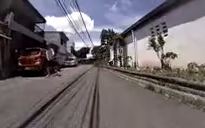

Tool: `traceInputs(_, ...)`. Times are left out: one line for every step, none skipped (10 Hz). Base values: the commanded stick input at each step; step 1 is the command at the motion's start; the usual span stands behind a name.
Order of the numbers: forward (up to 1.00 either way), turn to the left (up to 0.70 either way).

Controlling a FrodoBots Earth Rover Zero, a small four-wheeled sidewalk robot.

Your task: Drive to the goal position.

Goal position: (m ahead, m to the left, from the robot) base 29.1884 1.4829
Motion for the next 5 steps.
traceInputs(0.85,0.28)
traceInputs(0.85,0.34)
traceInputs(0.85,0.26)
traceInputs(0.85,0.00)
traceInputs(0.85,0.00)
